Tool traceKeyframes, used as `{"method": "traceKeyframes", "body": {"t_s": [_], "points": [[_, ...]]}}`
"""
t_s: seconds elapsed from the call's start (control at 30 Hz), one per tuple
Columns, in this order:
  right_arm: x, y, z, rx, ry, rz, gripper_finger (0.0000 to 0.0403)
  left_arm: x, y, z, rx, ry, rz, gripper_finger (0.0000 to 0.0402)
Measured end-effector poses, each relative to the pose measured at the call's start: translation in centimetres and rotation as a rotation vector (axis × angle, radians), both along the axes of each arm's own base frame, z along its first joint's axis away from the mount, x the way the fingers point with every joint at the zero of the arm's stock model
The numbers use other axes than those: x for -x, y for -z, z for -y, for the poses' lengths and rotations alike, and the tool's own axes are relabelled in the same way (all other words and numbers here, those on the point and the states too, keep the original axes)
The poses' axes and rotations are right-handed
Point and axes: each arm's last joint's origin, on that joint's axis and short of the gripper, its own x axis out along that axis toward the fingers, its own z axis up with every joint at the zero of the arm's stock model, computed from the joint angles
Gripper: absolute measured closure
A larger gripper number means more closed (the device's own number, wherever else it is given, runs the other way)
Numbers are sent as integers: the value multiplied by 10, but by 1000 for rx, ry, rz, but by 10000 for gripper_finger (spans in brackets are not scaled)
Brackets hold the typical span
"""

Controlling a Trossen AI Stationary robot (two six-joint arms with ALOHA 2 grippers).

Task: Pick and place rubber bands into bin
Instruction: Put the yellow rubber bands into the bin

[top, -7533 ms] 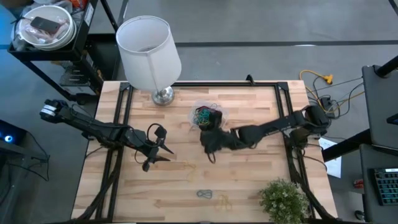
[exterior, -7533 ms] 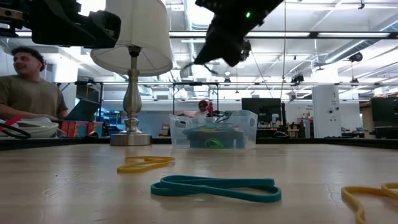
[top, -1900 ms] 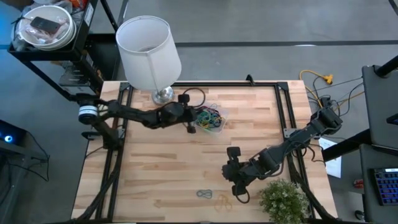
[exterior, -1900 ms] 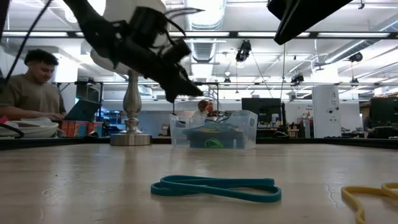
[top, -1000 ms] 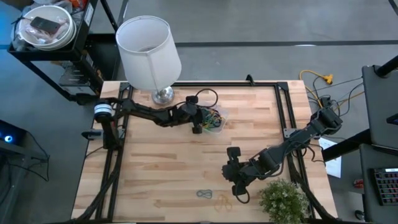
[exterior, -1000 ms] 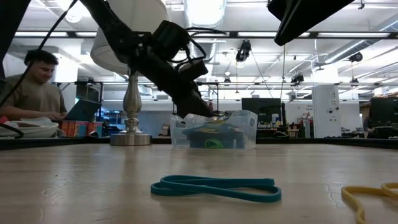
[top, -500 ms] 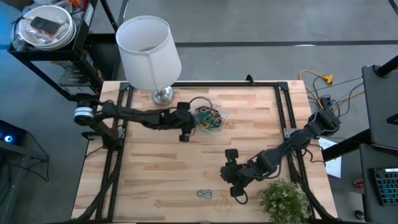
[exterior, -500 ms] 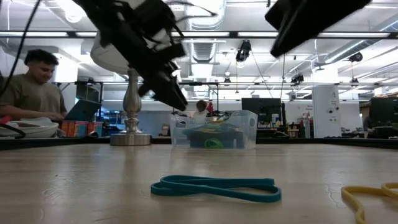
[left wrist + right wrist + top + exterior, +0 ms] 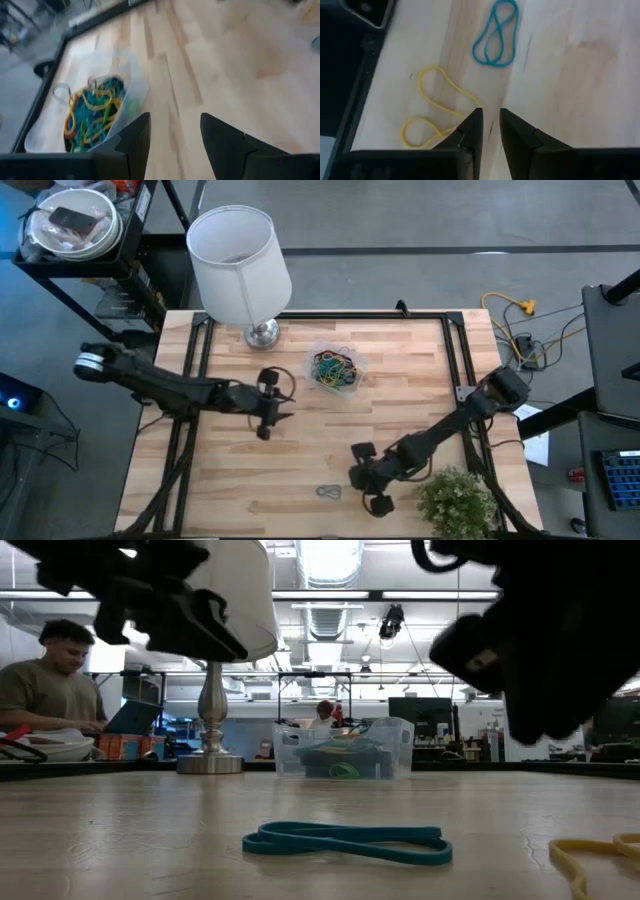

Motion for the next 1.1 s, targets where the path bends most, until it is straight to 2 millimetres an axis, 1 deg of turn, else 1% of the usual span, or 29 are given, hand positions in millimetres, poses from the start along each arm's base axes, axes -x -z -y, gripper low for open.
{"method": "traceKeyframes", "body": {"t_s": [0.13, 0.3, 0.4, 0.57, 0.77, 0.87, 1.1], "points": [[1, 4, -1, -68, 48, -65, 344, 12, -3, 2, -1, 24, 81, 244], [2, 4, -3, -150, 111, -125, 344, 21, -5, 0, 6, 19, 116, 244], [4, 5, -7, -169, 137, -143, 344, 22, -6, 0, 8, 19, 118, 244], [7, 15, -15, -146, 143, -149, 344, 21, -4, 0, 7, 19, 107, 244], [7, 20, -17, -109, 157, -125, 343, 20, -3, 0, 9, 18, 105, 244], [6, 20, -16, -88, 160, -108, 333, 20, -3, 0, 18, 14, 104, 244], [6, 22, -16, -75, 170, -98, 284, 20, -3, 0, 30, 13, 105, 244]]}}
